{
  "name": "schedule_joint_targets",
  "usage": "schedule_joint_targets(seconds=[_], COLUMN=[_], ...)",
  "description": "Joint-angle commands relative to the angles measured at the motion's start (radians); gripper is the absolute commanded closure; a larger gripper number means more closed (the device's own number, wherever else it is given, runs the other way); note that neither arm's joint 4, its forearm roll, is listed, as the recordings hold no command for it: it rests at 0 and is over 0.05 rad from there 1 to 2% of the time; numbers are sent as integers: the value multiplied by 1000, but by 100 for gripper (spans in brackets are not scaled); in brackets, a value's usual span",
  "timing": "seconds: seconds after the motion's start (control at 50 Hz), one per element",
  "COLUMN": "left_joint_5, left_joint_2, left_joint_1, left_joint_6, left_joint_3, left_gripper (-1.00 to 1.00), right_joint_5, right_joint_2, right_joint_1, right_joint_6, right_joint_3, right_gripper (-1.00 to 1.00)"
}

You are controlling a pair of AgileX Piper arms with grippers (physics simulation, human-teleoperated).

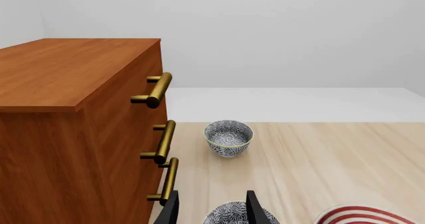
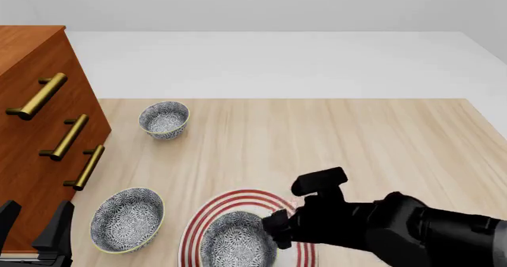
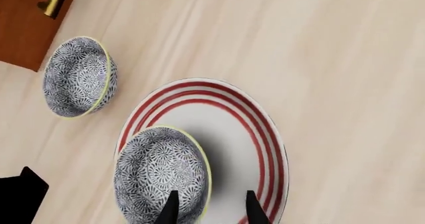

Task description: Pick up the bowl and put it in the middle on the plate.

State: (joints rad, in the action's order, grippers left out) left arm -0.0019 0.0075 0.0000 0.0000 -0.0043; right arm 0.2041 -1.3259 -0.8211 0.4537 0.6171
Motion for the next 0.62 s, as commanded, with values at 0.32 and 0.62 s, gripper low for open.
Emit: schedule_joint_targets(seconds=[0.32,0.62], left_joint_5=[0,0], left_joint_2=[0,0], left_joint_1=[0,0], left_joint_6=[0,0], left_joint_3=[0,0], left_gripper=[-100,-100], right_joint_5=[341,415], right_joint_2=[597,909], right_joint_1=[268,342], right_joint_6=[-40,-94], right_joint_3=[176,165], right_gripper=[-100,-100])
